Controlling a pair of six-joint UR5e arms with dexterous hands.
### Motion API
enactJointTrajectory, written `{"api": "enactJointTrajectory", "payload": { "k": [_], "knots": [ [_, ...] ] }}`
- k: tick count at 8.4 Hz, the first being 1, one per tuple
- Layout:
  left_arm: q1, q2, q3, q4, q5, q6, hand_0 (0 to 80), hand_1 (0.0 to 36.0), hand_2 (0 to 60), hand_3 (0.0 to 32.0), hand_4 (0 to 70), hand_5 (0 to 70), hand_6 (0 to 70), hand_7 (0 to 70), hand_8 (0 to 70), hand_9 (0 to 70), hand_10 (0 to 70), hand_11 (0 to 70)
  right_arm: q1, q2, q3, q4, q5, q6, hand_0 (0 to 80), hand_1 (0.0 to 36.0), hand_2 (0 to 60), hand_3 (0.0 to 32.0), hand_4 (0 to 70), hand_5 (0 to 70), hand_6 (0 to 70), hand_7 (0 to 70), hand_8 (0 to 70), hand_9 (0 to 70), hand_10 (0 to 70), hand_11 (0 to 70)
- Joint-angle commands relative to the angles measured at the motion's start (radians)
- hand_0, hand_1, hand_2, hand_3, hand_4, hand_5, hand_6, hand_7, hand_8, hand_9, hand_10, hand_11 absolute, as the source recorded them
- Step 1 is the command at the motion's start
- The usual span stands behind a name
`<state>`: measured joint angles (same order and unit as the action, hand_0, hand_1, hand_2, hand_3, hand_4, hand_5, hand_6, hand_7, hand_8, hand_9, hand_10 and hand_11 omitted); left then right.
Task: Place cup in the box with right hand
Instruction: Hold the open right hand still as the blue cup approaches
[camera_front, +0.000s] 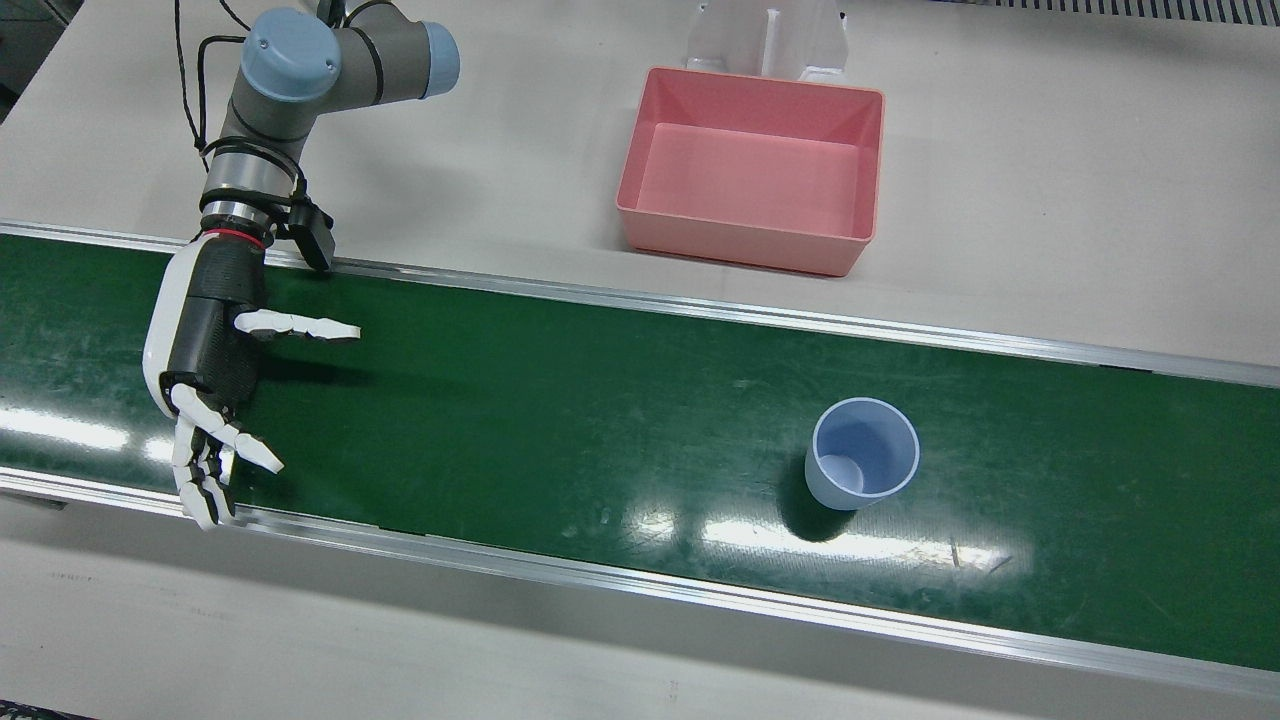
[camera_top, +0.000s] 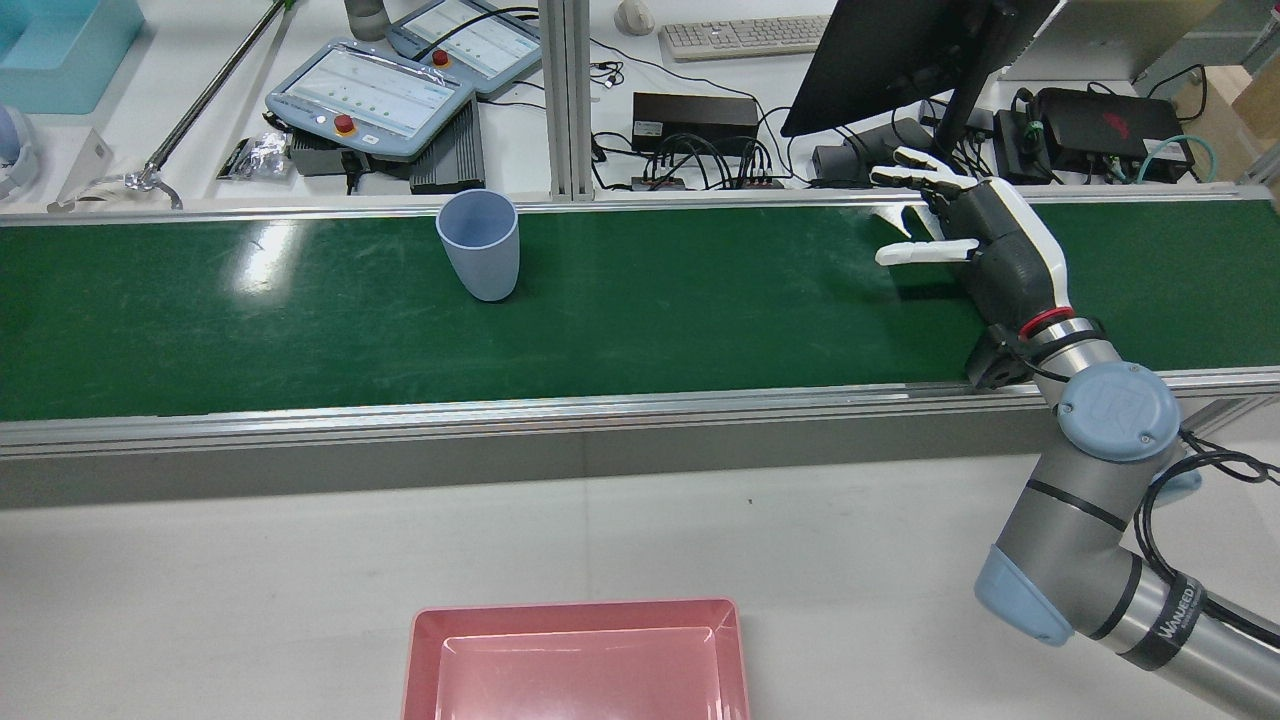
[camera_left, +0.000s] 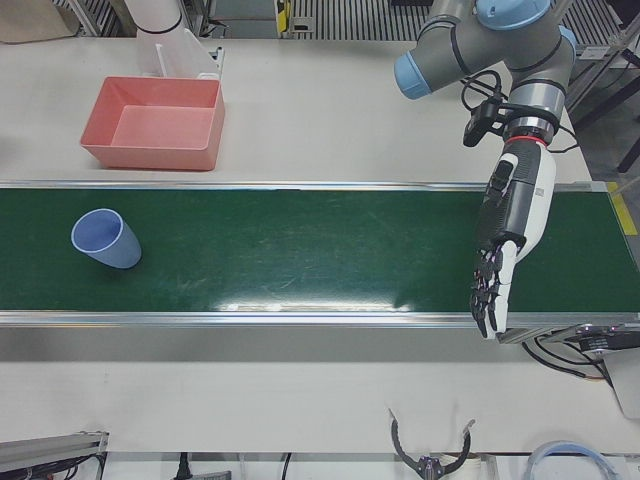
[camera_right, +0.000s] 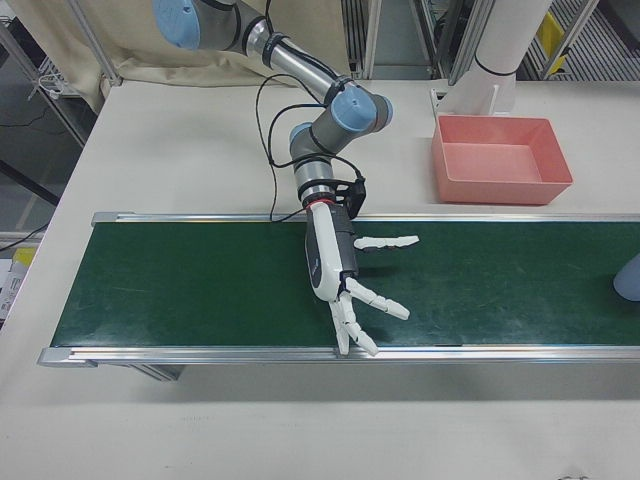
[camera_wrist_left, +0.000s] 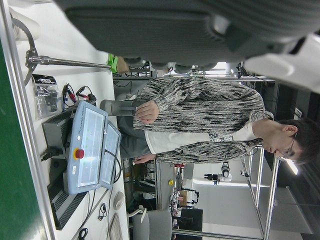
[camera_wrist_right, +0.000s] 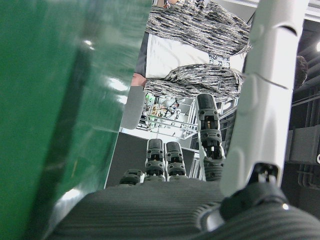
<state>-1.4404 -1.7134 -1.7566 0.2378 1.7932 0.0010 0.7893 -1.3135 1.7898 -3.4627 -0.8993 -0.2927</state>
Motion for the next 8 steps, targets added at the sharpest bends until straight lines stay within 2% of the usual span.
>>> {"api": "enactJointTrajectory", "payload": {
  "k": [1,3,4,5,6,7,8],
  "knots": [
    [0.000,0.000,0.000,0.000,0.000,0.001,0.0,0.0,0.0,0.0,0.0,0.0,0.0,0.0,0.0,0.0,0.0,0.0,-0.015,-0.001,0.002,-0.001,-0.001,0.000,57.4,17.5,4.8,0.0,21.2,6.7,5.8,19.5,9.6,17.6,1.5,4.2],
    [0.000,0.000,0.000,0.000,0.000,0.001,0.0,0.0,0.0,0.0,0.0,0.0,0.0,0.0,0.0,0.0,0.0,0.0,-0.015,0.002,0.003,-0.001,-0.001,0.000,56.8,16.7,4.6,0.0,21.8,6.5,5.7,19.3,9.5,17.5,1.1,3.4],
    [0.000,0.001,0.000,0.000,0.000,0.001,0.0,0.0,0.0,0.0,0.0,0.0,0.0,0.0,0.0,0.0,0.0,0.0,-0.015,0.002,0.005,-0.002,-0.001,0.000,56.7,17.8,6.6,0.0,20.7,6.6,5.7,19.3,9.5,17.5,1.1,3.5],
    [0.000,0.000,0.000,0.000,0.000,0.001,0.0,0.0,0.0,0.0,0.0,0.0,0.0,0.0,0.0,0.0,0.0,0.0,-0.015,0.000,0.006,-0.003,-0.001,0.000,57.8,17.2,4.4,0.0,21.9,6.7,5.7,19.1,9.5,17.5,0.9,3.3],
    [0.000,0.000,0.000,0.000,0.000,0.001,0.0,0.0,0.0,0.0,0.0,0.0,0.0,0.0,0.0,0.0,0.0,0.0,-0.016,0.000,0.006,-0.003,-0.001,0.000,56.2,19.1,9.2,0.0,19.5,6.7,5.7,19.3,9.6,17.6,0.8,3.2],
    [0.000,0.000,0.000,0.000,0.000,0.001,0.0,0.0,0.0,0.0,0.0,0.0,0.0,0.0,0.0,0.0,0.0,0.0,-0.016,0.003,0.006,-0.003,-0.001,-0.006,57.9,16.7,2.4,0.0,22.7,6.7,5.7,19.4,9.5,17.6,0.8,3.1],
    [0.000,0.000,0.000,0.000,0.000,0.001,0.0,0.0,0.0,0.0,0.0,0.0,0.0,0.0,0.0,0.0,0.0,0.0,-0.018,0.006,0.006,-0.003,-0.001,-0.010,58.4,15.8,0.0,0.0,24.2,6.7,5.7,19.7,9.6,17.7,0.7,3.0]
  ]
}}
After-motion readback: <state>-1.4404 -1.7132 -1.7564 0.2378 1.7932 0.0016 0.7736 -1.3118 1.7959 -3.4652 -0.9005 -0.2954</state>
